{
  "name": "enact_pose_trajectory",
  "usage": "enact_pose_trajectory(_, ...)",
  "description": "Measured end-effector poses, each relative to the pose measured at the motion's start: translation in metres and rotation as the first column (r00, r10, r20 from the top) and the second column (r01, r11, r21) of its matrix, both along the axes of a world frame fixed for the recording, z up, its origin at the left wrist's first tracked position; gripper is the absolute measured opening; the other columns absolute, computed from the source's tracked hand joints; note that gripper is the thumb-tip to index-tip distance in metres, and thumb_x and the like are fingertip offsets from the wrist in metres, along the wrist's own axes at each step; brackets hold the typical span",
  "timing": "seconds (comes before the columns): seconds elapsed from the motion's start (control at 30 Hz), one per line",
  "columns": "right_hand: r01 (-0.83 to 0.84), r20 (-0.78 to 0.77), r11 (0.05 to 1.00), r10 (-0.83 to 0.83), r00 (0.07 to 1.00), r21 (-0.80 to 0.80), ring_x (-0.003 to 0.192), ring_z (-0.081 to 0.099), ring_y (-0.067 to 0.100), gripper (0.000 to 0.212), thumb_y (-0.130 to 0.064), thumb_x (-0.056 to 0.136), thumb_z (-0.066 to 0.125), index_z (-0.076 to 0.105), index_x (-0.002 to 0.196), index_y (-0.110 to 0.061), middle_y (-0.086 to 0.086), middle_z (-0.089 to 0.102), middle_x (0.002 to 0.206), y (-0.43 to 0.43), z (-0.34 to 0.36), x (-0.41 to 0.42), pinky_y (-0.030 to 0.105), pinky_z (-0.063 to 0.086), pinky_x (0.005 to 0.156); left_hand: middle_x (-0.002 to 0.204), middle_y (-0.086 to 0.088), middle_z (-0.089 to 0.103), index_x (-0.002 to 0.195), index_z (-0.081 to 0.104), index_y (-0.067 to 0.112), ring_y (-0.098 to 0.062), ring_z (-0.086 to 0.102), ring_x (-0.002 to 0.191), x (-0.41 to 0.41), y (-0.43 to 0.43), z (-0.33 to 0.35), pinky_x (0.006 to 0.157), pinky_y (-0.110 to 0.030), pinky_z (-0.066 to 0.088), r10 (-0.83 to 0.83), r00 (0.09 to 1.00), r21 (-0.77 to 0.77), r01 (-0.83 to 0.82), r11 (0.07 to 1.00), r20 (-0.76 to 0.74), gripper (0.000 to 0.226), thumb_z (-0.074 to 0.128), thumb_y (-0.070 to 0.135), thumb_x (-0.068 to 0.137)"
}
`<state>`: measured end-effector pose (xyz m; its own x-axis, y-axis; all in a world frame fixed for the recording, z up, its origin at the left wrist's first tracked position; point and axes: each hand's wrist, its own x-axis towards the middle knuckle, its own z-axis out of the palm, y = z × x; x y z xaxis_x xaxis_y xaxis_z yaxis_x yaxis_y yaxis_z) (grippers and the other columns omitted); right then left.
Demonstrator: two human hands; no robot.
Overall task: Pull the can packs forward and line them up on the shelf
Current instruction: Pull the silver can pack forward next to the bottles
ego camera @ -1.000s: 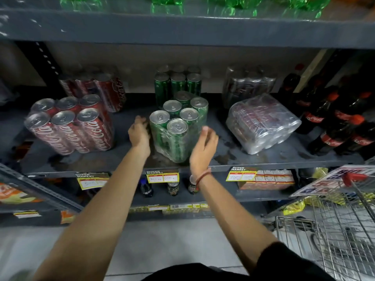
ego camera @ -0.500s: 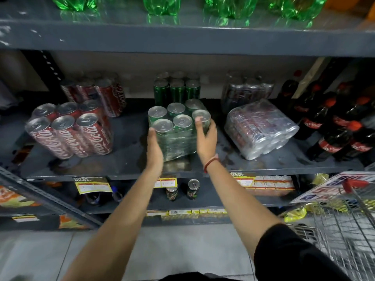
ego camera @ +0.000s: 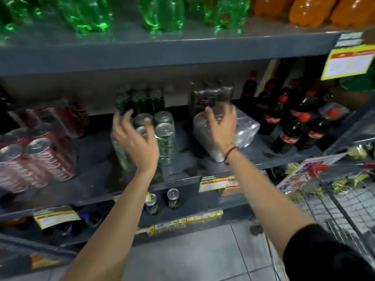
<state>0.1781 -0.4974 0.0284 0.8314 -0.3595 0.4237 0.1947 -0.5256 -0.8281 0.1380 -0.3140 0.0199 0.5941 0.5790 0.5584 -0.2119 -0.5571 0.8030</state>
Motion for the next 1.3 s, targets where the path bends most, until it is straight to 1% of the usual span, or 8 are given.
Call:
enact_pose_trajectory(0.13, 0.032, -0.317, 0.917, -0.169, 0.933, -0.397, 0.124, 0.04, 0.043, 0.061, -0.046, 0.087, 0.055, 0.045, 0.126, 0.001, 0.029, 0.043, 0.134, -0.086, 0.016, 0.043, 0.046, 0.036, 0.101, 0.133, -0.026, 0.043, 0.12, 0.054, 0.003, -0.036, 0.039, 0.126, 0.017, -0.074, 0.026, 0.105, -0.035, 0.027, -0.248, 0.967, 0.215, 0.254, 0.943, -0.054, 0.04, 0.056, 0.025, 0.087)
enact_pose_trajectory(0.2, -0.045, -0.482, 0.901, -0.187, 0.856, -0.431, 0.127, 0.04, 0.042, 0.086, -0.065, 0.076, 0.055, 0.038, 0.134, -0.004, 0.026, 0.042, 0.139, -0.122, 0.011, 0.057, 0.045, 0.036, 0.103, 0.146, -0.024, 0.031, 0.135, 0.04, 0.003, -0.037, 0.031, 0.135, 0.028, -0.108, 0.03, 0.109, -0.035, 0.025, -0.372, 0.878, 0.04, 0.401, 0.915, -0.301, 0.059, 0.059, 0.031, 0.087)
enact_pose_trajectory(0.3, -0.182, -0.687, 0.966, 0.007, 0.727, -0.182, 0.121, 0.051, 0.036, 0.107, -0.082, 0.055, 0.057, 0.046, 0.131, -0.008, 0.017, 0.053, 0.133, -0.153, -0.008, 0.06, 0.038, 0.04, 0.1, 0.153, -0.015, 0.025, 0.145, 0.022, 0.009, -0.032, 0.029, 0.139, 0.043, -0.137, 0.02, 0.11, -0.04, 0.029, -0.574, 0.545, -0.54, 0.243, 0.806, -0.611, 0.087, 0.065, 0.049, 0.08)
enact_pose_trajectory(0.4, -0.056, -0.727, 0.966, 0.227, 0.648, 0.252, 0.081, 0.064, 0.029, 0.084, -0.081, 0.036, 0.069, 0.06, 0.082, -0.01, 0.01, 0.064, 0.083, -0.166, -0.044, 0.061, 0.046, 0.057, 0.081, 0.128, -0.008, 0.05, 0.137, 0.037, 0.015, -0.029, 0.051, 0.116, 0.037, -0.147, 0.005, 0.092, -0.042, 0.041, -0.833, 0.239, -0.845, 0.08, 0.529, -0.499, 0.074, 0.06, 0.056, 0.079)
enact_pose_trajectory(0.63, -0.001, -0.553, 0.892, 0.281, 0.784, 0.452, 0.076, 0.062, 0.023, 0.086, -0.075, 0.043, 0.073, 0.056, 0.098, -0.011, 0.005, 0.057, 0.082, -0.16, -0.053, 0.036, 0.033, 0.057, 0.067, 0.13, -0.011, 0.058, 0.133, 0.044, 0.013, -0.028, 0.059, 0.103, 0.051, -0.14, -0.022, 0.078, -0.041, 0.048, -0.801, 0.398, -0.847, 0.099, 0.523, -0.448, 0.077, 0.077, 0.043, 0.07)
enact_pose_trajectory(0.77, -0.112, -0.342, 0.861, 0.312, 0.887, 0.496, 0.092, 0.058, 0.018, 0.053, -0.055, 0.071, 0.07, 0.063, 0.099, -0.011, 0.003, 0.064, 0.095, -0.153, -0.065, -0.003, 0.032, 0.046, 0.089, 0.118, -0.007, 0.064, 0.123, 0.053, 0.011, -0.011, 0.062, 0.083, 0.051, -0.13, -0.029, 0.069, -0.025, 0.049, -0.766, 0.499, -0.697, 0.373, 0.612, -0.405, 0.057, 0.077, 0.026, 0.074)
enact_pose_trajectory(1.13, -0.233, -0.292, 0.893, 0.358, 0.887, 0.386, 0.121, 0.051, 0.018, 0.054, 0.003, 0.085, 0.06, 0.039, 0.134, -0.005, 0.003, 0.052, 0.13, -0.137, -0.094, -0.035, 0.016, 0.046, 0.098, 0.128, -0.008, 0.061, 0.135, 0.042, 0.015, -0.025, 0.058, 0.118, 0.048, -0.108, -0.064, 0.106, -0.048, 0.043, -0.639, 0.562, -0.308, 0.575, 0.758, -0.525, 0.083, 0.083, 0.006, 0.063)
enact_pose_trajectory(1.3, -0.081, -0.211, 0.779, 0.266, 0.941, 0.622, 0.128, 0.045, 0.019, 0.058, -0.03, 0.087, 0.062, 0.038, 0.138, -0.013, 0.004, 0.046, 0.141, -0.135, -0.066, -0.032, 0.036, 0.034, 0.111, 0.138, -0.012, 0.053, 0.139, 0.037, 0.009, -0.027, 0.053, 0.124, 0.042, -0.11, -0.051, 0.106, -0.04, 0.042, -0.622, 0.612, -0.324, 0.534, 0.781, -0.489, 0.079, 0.077, 0.003, 0.072)
